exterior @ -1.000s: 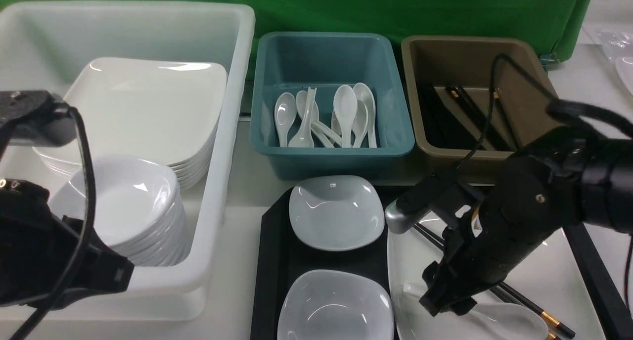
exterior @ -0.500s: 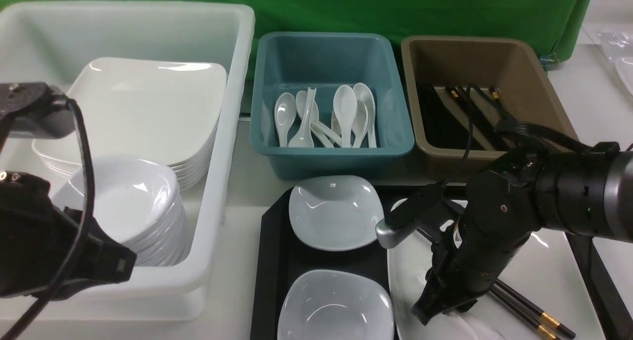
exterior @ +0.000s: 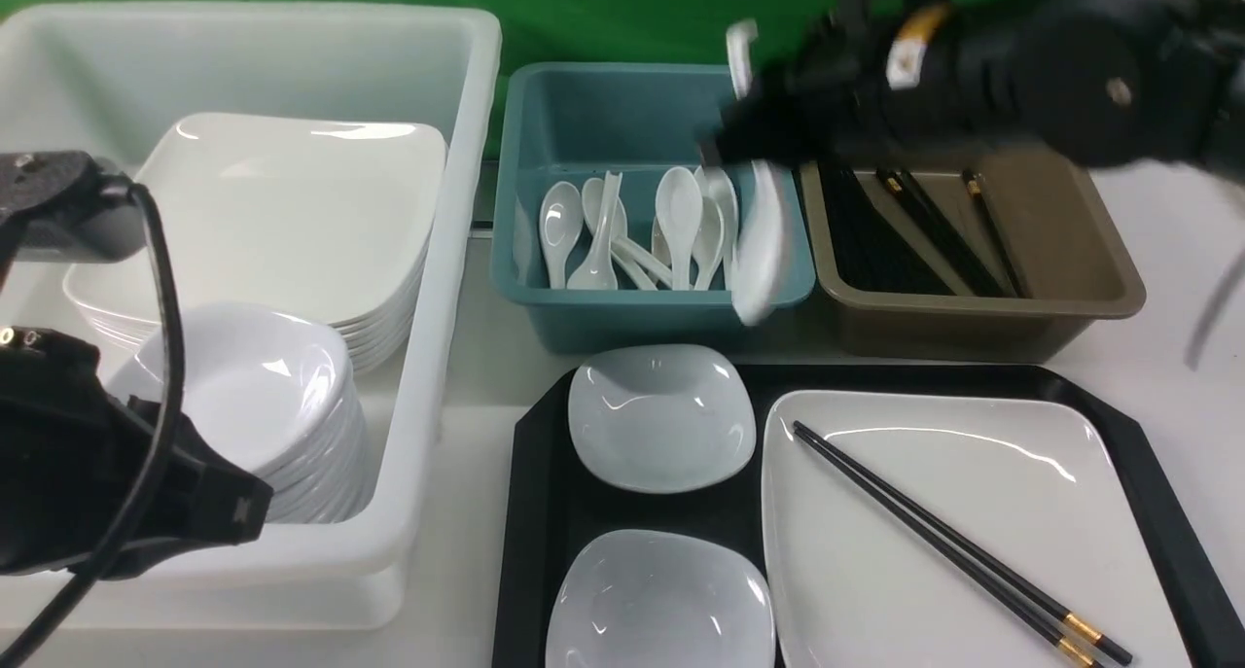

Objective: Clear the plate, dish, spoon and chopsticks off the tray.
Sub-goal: Use the right arm to put the soup spoon into the small storage box in the middle, then use the right arm to grab a pair of chopsticks from the plate

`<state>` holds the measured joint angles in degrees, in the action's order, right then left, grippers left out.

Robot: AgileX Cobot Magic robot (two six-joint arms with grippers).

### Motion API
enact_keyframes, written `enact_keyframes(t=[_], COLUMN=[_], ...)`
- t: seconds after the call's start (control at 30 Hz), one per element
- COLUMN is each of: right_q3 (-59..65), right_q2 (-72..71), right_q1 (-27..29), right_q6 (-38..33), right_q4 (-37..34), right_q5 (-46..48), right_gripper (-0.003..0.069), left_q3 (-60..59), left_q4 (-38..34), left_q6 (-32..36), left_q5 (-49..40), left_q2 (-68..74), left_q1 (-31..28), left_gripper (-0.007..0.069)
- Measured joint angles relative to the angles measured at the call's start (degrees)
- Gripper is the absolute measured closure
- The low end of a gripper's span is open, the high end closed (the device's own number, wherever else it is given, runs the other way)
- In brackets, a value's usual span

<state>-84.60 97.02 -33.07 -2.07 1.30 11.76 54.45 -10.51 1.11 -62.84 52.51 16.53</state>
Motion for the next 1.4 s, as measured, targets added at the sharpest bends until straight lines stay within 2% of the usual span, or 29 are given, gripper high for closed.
enact_keyframes(t=[0.2,0.27,0.3,0.43,0.5,0.57,0.6,0.73,0.77,0.83,0.9,1.0,1.2,1.23,1.3,1.4], right_q3=[-17.73,-20.16,-20.84,-21.43,-21.43,-21.43,-21.43,-21.93,-22.00,-21.70,-19.46,-13.51,3.09,6.22,11.55,16.32], right_q2=[18.15,22.08,23.15,24.14,21.94,18.92,16.80,9.00,7.78,5.65,4.20,2.61,1.77,1.77,1.86,1.86], right_q1=[3.28,3.48,3.48,3.53,3.72,3.72,3.72,3.80,3.94,4.60,5.21,5.55,5.46,5.46,5.46,5.46], right_q6=[4.43,4.49,4.49,4.60,4.55,4.56,4.35,2.07,1.39,1.65,2.07,2.07,1.52,1.38,1.38,1.59], right_q4=[0.00,0.00,0.00,0.00,0.39,2.47,4.30,11.45,12.19,12.76,12.25,10.52,7.34,7.30,7.09,6.92], right_q5=[-4.61,-4.77,-4.91,-2.99,2.13,9.52,15.82,38.62,43.08,51.37,52.95,52.89,50.40,48.89,44.52,38.16], right_gripper=[0.0573,0.0531,0.0476,0.0147,0.0083,0.0105,0.0148,0.0482,0.0546,0.0599,0.0606,0.0542,0.0201,0.0162,0.0104,0.0090], left_q3=[0.00,0.00,0.00,0.00,0.00,0.00,0.00,0.00,0.00,0.00,0.00,0.00,0.00,0.00,0.00,0.00], left_q4=[-0.18,-0.24,-0.31,-0.31,-0.31,-0.31,-0.31,-0.31,-0.31,-0.31,-0.31,-0.21,-0.12,-0.12,-0.12,-0.12], left_q6=[0.00,0.00,0.00,0.00,-0.06,-0.06,-0.06,0.49,0.83,1.83,1.97,2.57,3.21,3.21,3.29,3.41], left_q5=[-1.08,-1.26,-1.26,-0.60,-0.17,-0.17,-0.17,-0.12,-0.01,0.06,0.10,0.47,0.47,0.47,0.23,0.00], left_q2=[0.00,0.00,0.00,0.00,0.00,0.00,0.00,0.00,0.00,0.00,0.00,0.00,0.00,0.00,0.00,0.00], left_q1=[0.00,0.00,0.00,0.00,0.00,0.00,0.00,0.00,0.00,0.00,0.00,0.00,0.00,0.00,0.00,0.00], left_gripper=[0.0616,0.0616,0.0616,0.0616,0.0616,0.0616,0.0616,0.0616,0.0616,0.0616,0.0616,0.0616,0.0616,0.0616,0.0616,0.0616])
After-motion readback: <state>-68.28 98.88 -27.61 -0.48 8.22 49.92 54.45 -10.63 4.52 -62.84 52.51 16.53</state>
